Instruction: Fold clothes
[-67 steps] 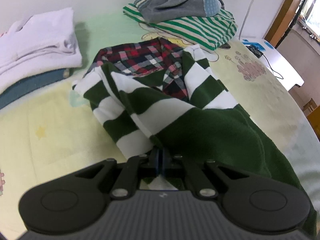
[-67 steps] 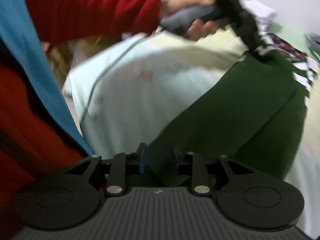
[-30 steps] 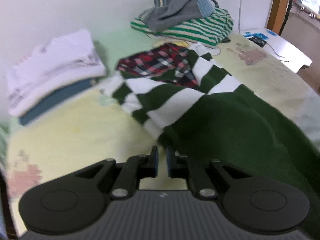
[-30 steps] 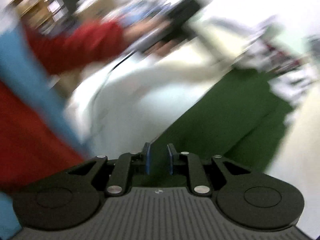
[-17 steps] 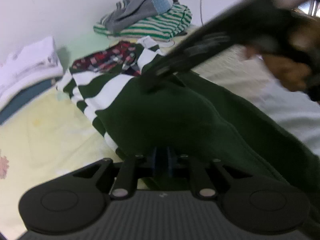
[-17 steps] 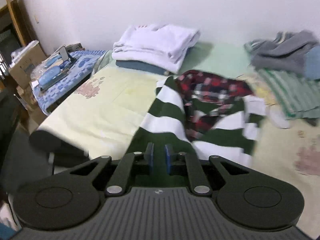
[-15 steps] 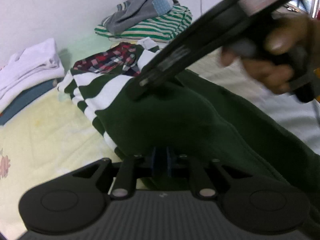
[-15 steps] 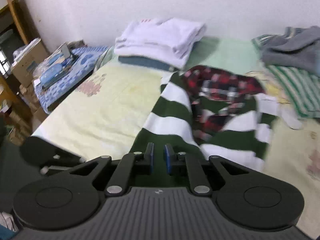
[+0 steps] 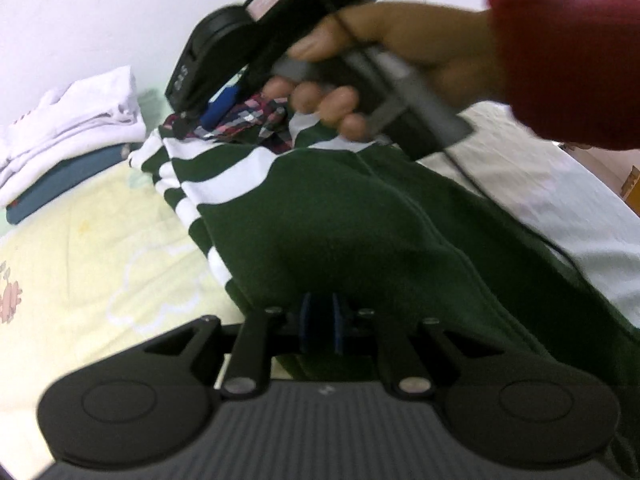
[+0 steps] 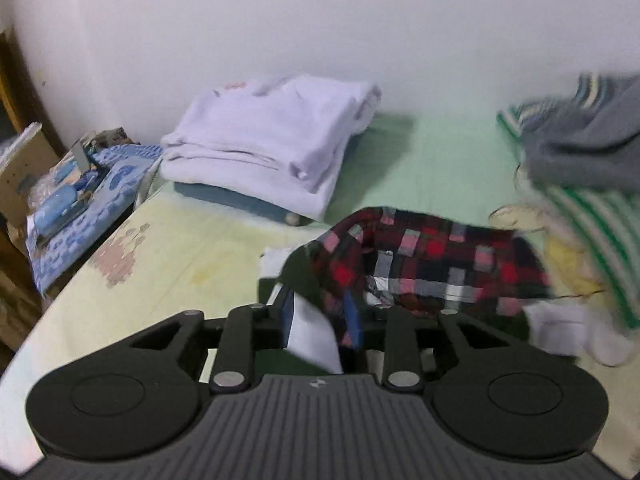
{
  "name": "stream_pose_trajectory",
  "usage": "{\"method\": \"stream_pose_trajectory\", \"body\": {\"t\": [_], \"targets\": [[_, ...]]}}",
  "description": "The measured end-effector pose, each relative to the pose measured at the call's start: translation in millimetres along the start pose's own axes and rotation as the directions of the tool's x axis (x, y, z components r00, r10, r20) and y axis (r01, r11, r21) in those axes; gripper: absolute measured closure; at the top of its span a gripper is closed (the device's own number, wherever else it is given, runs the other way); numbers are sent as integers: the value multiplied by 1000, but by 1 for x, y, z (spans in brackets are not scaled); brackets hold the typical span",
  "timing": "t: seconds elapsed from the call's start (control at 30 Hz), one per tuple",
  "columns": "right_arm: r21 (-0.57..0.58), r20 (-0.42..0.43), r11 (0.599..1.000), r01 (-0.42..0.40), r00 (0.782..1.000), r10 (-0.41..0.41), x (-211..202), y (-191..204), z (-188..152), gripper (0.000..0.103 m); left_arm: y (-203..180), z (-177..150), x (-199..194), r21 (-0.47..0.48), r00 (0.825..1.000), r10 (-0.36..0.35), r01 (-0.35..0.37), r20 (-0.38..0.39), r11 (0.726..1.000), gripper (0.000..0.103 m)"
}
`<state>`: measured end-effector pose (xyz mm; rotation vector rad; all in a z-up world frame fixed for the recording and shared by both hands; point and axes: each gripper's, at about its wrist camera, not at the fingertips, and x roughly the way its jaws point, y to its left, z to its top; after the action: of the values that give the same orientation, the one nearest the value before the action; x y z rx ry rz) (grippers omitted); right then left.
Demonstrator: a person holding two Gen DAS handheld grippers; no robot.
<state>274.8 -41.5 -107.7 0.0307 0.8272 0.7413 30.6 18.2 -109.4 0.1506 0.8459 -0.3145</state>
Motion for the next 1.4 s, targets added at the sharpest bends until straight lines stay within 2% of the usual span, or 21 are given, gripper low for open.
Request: {"method": "stream_pose_trajectory", "body": {"t": [0.17, 0.2, 0.23, 0.27, 0.33, 0.4, 0.5, 0.63, 0.67, 0.73, 0.77, 0.8, 0.9, 1.0, 1.07, 1.1, 1.17, 1.2, 1.23, 1.3, 1.4], "targets": [[10, -41, 997, -75, 996, 76, 11, -3, -2, 72, 0, 1, 2, -8, 1000, 0, 0, -5, 1000, 97], [10, -49, 996, -90, 995, 90, 13, -3, -2, 77, -1, 1, 3, -6, 1000, 2, -2, -5, 1000, 97], [-12, -49, 997, -77, 996, 76, 13, 0, -3, 93, -2, 2, 4, -1, 1000, 6, -6, -5, 1000, 97], [-47, -44, 998, -50, 998, 48, 12, 4, -3, 97, -3, 1, 4, 5, 1000, 10, -10, -4, 1000, 97], [-98, 7, 995, 7, 1000, -6, 4, 11, -3, 98, -6, 2, 4, 14, 1000, 17, -17, -5, 1000, 97], [-84, 36, 993, 87, 996, -84, -2, 8, -2, 98, -6, 2, 4, 15, 1000, 17, -17, -5, 1000, 97], [-49, -5, 987, 153, 988, -154, 10, -5, -11, 99, -7, 2, 4, 13, 1000, 14, -14, -5, 1000, 97], [-70, 15, 984, 166, 986, -165, 9, -2, -14, 96, -7, 1, 3, 17, 1000, 10, -10, -5, 1000, 97], [-73, 18, 983, 171, 985, -170, 5, -1, -12, 92, -8, 2, 3, 20, 1000, 9, -9, -5, 1000, 97], [-80, 56, 980, 183, 982, -179, -8, 2, -8, 72, -7, 2, 3, 16, 1000, 6, -6, -3, 1000, 97], [-85, 88, 978, 190, 979, -182, -17, 3, -7, 71, -6, 2, 3, 14, 1000, 6, -6, -2, 1000, 97], [-92, 97, 980, 176, 981, -167, -21, 5, -7, 71, -6, 2, 3, 12, 1000, 6, -6, -1, 1000, 97], [-119, 86, 988, 101, 992, -91, -31, 10, -10, 81, -7, 2, 3, 13, 1000, 8, -8, 3, 1000, 97], [-106, -12, 994, 5, 1000, -6, -21, 9, -20, 86, -8, 2, 4, 17, 1000, 10, -10, 3, 1000, 97], [-123, -23, 989, 76, 997, -80, -9, 6, -27, 98, -6, 2, 3, 12, 1000, 5, -5, -2, 1000, 97], [-107, -15, 990, 86, 996, -88, -7, 1, -28, 103, -5, 3, 2, 5, 1000, 0, 0, -6, 1000, 97], [-51, -1, 998, 47, 999, -47, -13, -6, -28, 103, -3, 5, -3, -14, 1000, -26, 26, -14, 1000, 96], [-17, 1, 1000, 17, 1000, -17, -21, -7, -28, 94, -3, 4, -6, -23, 999, -46, 46, -14, 999, 96], [16, 4, 1000, -14, 1000, 14, -30, -7, -27, 90, -3, 3, -11, -32, 998, -68, 68, -13, 997, 96], [17, -26, 998, -55, 998, 55, -49, -1, -38, 90, -7, -3, -17, -33, 995, -98, 97, -15, 995, 94], [10, -72, 997, -71, 995, 72, -73, 12, -67, 91, -17, -13, -22, 3, 995, -97, 97, -25, 995, 90]]}}
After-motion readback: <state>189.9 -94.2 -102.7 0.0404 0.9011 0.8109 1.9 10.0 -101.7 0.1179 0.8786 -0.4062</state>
